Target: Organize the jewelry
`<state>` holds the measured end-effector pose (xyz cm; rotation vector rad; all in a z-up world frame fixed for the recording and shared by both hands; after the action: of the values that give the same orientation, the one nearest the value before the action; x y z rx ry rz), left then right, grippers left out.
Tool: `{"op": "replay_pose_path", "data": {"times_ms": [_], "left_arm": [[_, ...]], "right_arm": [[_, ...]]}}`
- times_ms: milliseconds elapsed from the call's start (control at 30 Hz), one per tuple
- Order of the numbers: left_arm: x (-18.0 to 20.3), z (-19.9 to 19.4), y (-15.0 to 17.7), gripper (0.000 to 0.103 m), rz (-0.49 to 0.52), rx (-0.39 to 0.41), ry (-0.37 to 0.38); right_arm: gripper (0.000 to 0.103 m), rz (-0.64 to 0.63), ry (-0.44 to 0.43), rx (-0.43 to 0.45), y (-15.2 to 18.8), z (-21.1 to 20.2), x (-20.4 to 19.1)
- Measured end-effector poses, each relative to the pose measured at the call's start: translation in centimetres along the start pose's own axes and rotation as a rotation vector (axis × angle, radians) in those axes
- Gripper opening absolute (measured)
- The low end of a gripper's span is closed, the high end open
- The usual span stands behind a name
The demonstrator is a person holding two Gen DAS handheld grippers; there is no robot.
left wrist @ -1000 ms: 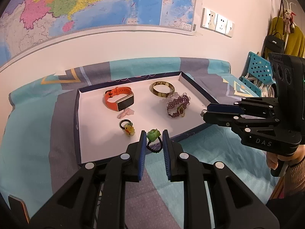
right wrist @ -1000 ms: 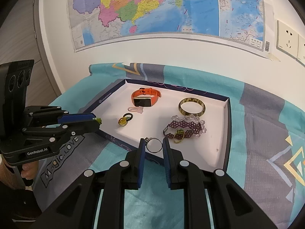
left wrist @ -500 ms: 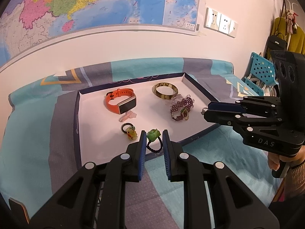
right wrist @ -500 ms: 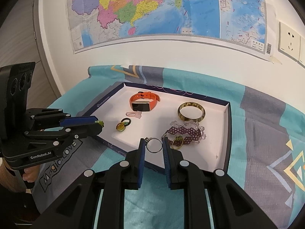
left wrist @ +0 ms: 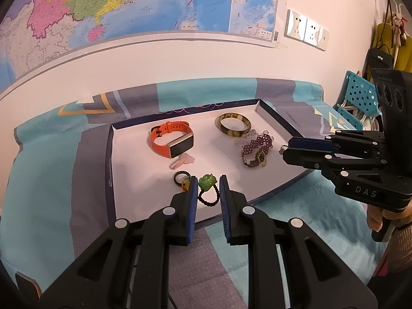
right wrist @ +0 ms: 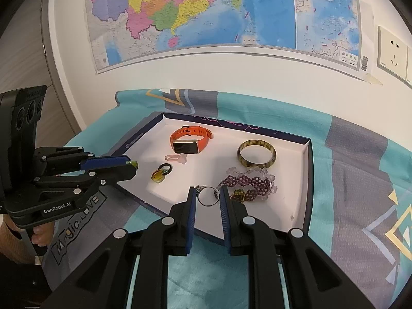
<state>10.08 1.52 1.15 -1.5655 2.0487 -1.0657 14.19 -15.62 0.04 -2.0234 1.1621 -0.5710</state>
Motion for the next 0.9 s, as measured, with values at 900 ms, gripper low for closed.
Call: {"op": "replay_pose_path", "data": {"times_ms": [900], "left_arm": [[-0.7,1.6,-0.6,0.017,-0.015,-0.021,-0.017]], "right_arm": [[0.017,0.023,0.020,-0.024,-0.4,2.2,1.0]]}}
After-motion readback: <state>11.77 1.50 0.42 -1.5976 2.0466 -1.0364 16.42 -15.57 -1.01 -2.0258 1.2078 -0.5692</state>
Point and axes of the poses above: each gripper's, at about its wrist camera, not at the fingertips, and z roughly the way its jaws point, x to its right, y to its underside, the point moved 1 cm from there along z, roughly the way its jaws point, and after that the axes turned 8 degrees about y, right-handed, at the moved point
